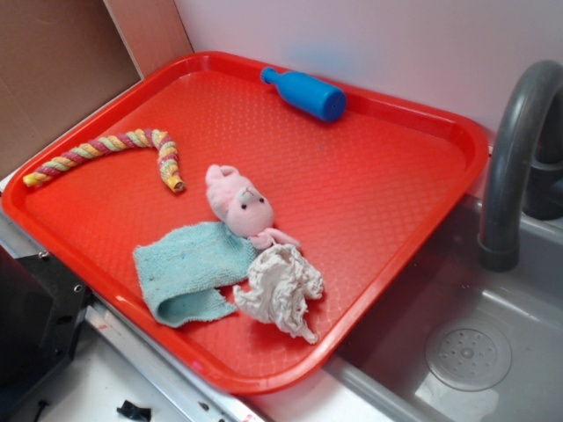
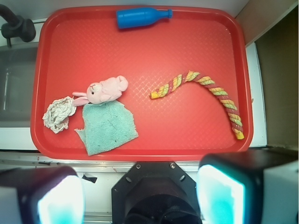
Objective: Grab the white paper.
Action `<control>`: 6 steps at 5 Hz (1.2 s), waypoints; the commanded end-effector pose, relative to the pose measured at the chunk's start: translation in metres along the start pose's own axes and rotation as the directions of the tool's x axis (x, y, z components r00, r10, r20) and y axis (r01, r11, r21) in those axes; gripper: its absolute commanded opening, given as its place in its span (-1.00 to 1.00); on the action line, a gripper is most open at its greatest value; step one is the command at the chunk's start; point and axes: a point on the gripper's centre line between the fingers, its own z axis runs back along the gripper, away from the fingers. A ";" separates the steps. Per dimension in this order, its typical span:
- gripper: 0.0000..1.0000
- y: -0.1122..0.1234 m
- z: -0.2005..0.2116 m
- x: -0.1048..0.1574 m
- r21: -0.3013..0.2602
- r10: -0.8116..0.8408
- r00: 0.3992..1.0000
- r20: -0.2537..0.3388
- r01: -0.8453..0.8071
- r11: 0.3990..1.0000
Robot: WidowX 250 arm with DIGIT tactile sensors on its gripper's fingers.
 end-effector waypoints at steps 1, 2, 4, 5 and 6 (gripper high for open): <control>1.00 0.000 0.000 0.000 0.000 0.000 1.000 0.000 0.000 1.000; 1.00 -0.020 -0.005 0.014 0.080 -0.247 0.968 0.039 0.244 0.967; 1.00 -0.074 -0.034 0.035 -0.018 -0.665 0.739 0.105 0.670 0.742; 1.00 -0.111 -0.064 0.041 -0.136 -0.805 0.572 0.160 0.820 0.556; 1.00 -0.131 -0.083 0.029 -0.139 -0.920 0.354 0.166 0.932 0.334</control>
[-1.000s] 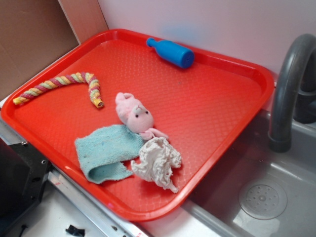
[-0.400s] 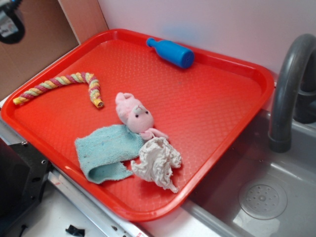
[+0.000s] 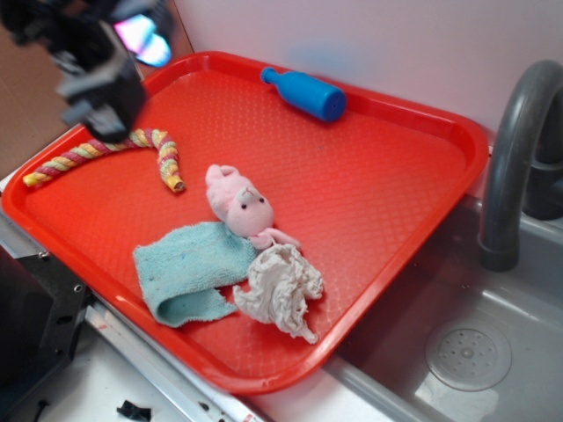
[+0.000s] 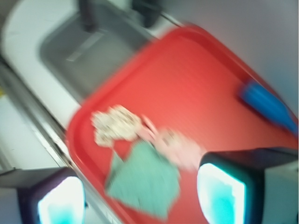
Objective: Grab the white paper.
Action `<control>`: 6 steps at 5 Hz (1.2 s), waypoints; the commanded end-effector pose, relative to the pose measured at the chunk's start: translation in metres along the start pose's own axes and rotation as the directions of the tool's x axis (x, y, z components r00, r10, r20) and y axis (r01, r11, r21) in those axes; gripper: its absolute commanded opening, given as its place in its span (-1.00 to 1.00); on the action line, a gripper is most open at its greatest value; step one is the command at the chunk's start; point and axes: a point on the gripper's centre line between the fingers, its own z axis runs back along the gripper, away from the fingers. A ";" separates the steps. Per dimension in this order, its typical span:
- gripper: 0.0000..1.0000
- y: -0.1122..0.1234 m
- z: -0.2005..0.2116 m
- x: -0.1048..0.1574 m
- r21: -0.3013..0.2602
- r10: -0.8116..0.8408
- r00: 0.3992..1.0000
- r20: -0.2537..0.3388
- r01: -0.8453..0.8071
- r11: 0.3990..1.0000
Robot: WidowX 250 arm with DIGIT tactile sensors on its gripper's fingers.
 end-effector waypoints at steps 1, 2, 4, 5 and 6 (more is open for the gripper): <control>1.00 -0.037 -0.041 0.016 -0.054 -0.375 0.924 -0.074 0.371 0.927; 1.00 -0.047 -0.067 0.015 -0.076 -0.386 0.913 -0.135 0.379 0.922; 1.00 -0.046 -0.114 0.006 -0.073 -0.365 0.900 -0.239 0.358 0.931; 1.00 -0.034 -0.131 -0.006 -0.049 -0.282 0.915 -0.290 0.280 0.959; 1.00 -0.026 -0.145 -0.009 -0.038 -0.250 0.914 -0.319 0.252 0.967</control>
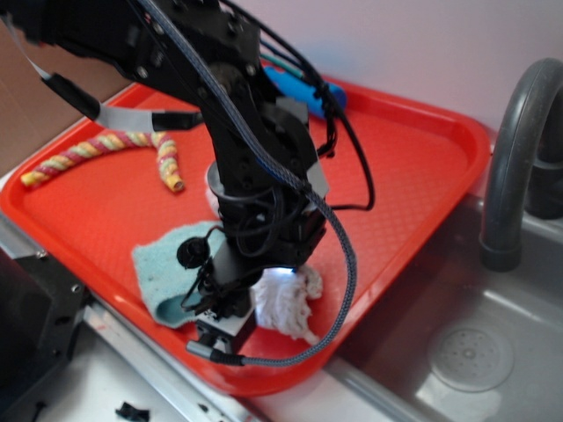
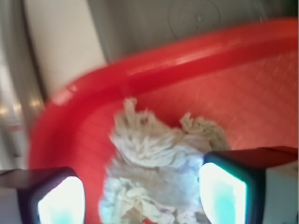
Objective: Grab the white paper.
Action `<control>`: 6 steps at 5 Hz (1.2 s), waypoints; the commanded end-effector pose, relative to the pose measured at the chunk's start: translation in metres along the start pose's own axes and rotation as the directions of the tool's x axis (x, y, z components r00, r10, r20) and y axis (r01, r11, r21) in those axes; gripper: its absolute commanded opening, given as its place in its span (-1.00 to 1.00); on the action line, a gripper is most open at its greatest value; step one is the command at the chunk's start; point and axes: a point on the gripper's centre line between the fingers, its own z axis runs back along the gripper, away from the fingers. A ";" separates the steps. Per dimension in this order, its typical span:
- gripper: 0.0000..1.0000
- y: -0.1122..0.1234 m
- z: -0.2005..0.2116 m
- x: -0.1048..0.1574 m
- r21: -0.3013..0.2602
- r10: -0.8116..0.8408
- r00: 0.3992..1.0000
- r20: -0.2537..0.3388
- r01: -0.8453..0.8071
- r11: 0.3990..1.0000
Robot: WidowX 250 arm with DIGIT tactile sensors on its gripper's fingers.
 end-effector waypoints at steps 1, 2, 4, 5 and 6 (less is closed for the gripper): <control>1.00 0.000 -0.013 -0.003 0.014 0.068 0.998 -0.014 -0.068 0.998; -1.00 0.002 -0.015 -0.001 0.012 0.060 0.998 -0.027 -0.060 0.998; -1.00 0.005 -0.017 -0.001 -0.009 0.088 0.996 -0.027 -0.089 0.996; -1.00 0.006 -0.007 -0.007 0.002 0.131 0.991 0.000 -0.131 0.991; -1.00 0.012 0.036 -0.017 0.008 0.346 0.938 -0.007 -0.346 0.938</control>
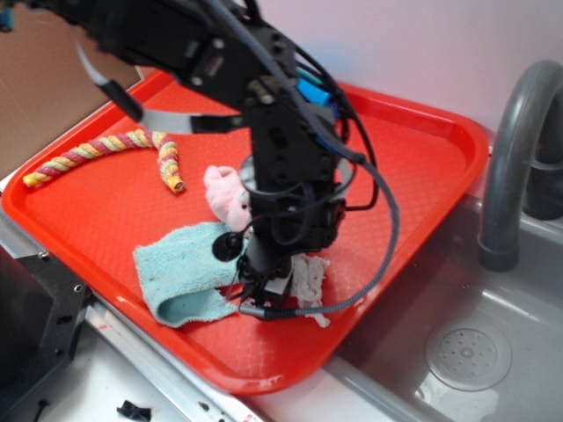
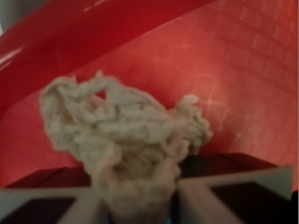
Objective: Grab the white paper.
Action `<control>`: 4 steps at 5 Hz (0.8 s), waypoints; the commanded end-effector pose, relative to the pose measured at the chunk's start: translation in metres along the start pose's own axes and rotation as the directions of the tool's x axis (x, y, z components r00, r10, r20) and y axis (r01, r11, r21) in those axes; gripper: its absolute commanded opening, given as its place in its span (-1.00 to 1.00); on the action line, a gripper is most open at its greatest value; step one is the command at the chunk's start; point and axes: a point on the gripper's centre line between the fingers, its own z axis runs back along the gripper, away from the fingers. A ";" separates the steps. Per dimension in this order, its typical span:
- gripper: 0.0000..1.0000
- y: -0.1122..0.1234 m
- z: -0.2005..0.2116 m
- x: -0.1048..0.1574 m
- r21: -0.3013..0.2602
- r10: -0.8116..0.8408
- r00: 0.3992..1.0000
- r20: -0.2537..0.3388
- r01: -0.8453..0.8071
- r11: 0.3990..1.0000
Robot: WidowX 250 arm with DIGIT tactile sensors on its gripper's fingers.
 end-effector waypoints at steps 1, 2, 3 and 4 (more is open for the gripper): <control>-1.00 -0.002 0.096 -0.038 0.002 0.448 0.890 0.089 -0.450 0.893; -1.00 0.000 0.140 -0.070 -0.073 0.650 0.747 0.137 -0.647 0.759; -1.00 -0.007 0.171 -0.099 -0.048 0.819 0.561 0.124 -0.821 0.569; -1.00 -0.009 0.183 -0.120 -0.099 0.902 0.410 0.132 -0.900 0.424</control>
